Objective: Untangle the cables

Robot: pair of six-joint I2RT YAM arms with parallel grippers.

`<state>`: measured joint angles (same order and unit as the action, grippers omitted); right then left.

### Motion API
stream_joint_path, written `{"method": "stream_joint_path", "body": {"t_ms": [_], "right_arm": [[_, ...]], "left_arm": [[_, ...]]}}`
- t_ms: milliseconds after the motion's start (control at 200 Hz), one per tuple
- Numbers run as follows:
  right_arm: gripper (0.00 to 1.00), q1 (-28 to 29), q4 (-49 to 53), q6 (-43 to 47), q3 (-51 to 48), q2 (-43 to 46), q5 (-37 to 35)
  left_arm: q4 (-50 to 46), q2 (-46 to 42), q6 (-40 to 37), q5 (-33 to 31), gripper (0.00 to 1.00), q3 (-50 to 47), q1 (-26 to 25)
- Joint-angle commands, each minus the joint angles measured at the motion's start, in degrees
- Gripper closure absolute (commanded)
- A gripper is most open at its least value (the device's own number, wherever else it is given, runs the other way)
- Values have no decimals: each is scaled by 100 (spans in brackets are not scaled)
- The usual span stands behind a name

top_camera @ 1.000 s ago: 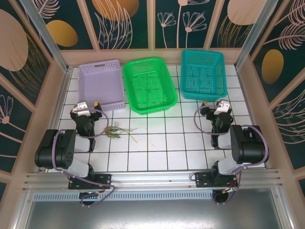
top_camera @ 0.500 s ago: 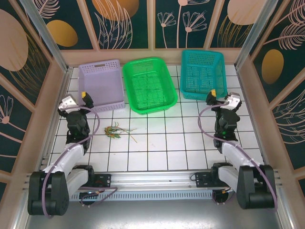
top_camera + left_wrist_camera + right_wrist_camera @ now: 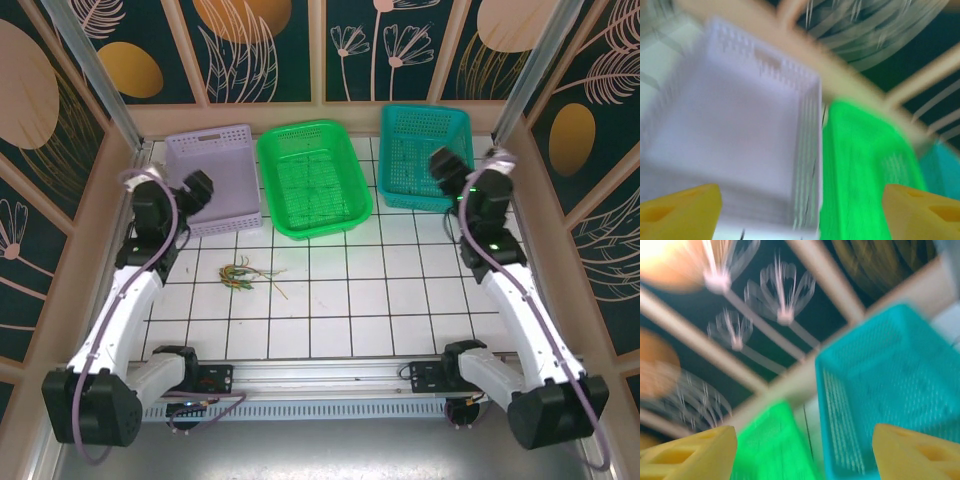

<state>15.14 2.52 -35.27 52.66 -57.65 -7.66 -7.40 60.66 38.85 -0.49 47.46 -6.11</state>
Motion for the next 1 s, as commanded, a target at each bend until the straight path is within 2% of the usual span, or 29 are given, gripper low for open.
{"method": "stream_joint_path", "body": {"t_ms": [0,95,200,270,335,475,571,676,821,996], "right_arm": [[28,1147,1211,125,-16,-199,432],[26,1890,1304,263,-199,-268,596],[24,2311,1266,299,-266,-335,848],[22,2403,1293,344,-146,-477,1037],[21,2570,1375,459,139,-728,1132],[21,3624,1310,1248,976,-1692,1075],[21,4092,1368,1760,1533,-2655,1208],[21,4436,1567,2436,2338,-3738,1358],[22,4488,2163,2927,3426,-5038,1340],[25,4507,2387,3114,4085,-6061,1276]], "left_arm": [[-1857,39,-540,409,22,-5,-885],[-2336,-101,-1029,15,23,-287,-1481],[-2247,-405,-1069,173,24,-639,-1572],[-2205,-571,-915,98,19,-695,-1613],[-2308,-525,-481,6,16,-626,-1613],[-2733,-364,1687,-406,18,-478,-1607],[-3003,-374,2732,-673,18,-302,-1613],[-3513,-434,3247,-1105,18,81,-1609],[-4087,-1017,3945,-1848,20,430,-1611],[-4200,-1407,4289,-2032,24,576,-1606]]}}
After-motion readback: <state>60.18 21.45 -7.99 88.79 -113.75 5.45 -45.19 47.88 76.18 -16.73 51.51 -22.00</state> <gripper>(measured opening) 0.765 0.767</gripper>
